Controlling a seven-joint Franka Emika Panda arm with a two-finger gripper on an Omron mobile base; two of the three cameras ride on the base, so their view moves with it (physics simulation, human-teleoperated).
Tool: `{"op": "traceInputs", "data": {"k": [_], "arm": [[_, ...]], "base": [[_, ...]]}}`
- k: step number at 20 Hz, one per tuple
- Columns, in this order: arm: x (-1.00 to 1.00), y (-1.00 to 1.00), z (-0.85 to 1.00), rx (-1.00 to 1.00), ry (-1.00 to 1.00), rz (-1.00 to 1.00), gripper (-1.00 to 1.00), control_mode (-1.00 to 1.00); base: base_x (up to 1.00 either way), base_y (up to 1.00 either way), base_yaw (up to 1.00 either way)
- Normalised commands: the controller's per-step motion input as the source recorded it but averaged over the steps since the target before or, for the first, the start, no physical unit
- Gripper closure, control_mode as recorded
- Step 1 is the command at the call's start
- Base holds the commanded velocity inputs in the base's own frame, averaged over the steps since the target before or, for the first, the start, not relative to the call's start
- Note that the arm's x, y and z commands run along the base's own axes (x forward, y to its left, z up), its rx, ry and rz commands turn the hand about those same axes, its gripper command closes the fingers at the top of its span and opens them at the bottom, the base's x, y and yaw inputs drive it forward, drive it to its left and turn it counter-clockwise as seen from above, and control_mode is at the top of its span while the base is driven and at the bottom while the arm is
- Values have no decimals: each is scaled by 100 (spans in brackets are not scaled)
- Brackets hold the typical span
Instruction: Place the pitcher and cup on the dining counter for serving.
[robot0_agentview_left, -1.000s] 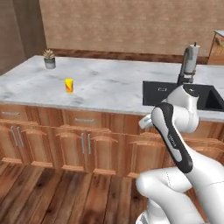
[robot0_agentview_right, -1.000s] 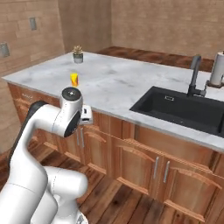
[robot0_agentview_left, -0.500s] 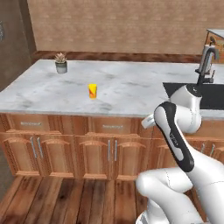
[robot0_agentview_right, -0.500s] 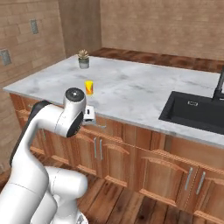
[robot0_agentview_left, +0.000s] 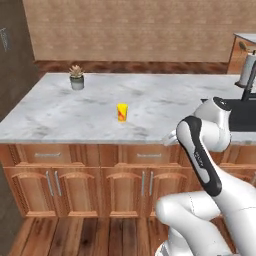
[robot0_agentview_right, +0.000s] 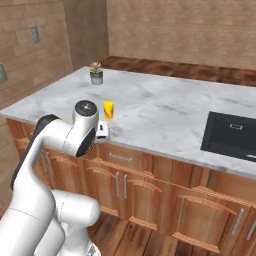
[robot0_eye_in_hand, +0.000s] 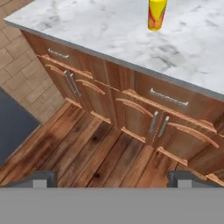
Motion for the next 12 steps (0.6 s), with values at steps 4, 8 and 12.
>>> {"op": "traceInputs", "data": {"k": [4, 8, 12], "arm": [[0, 0, 0, 0, 0, 0, -100, 100], [0, 0, 0, 0, 0, 0, -100, 100], [0, 0, 0, 0, 0, 0, -100, 100]], "base": [[68, 59, -21], [71, 56, -22], [72, 21, -22]]}}
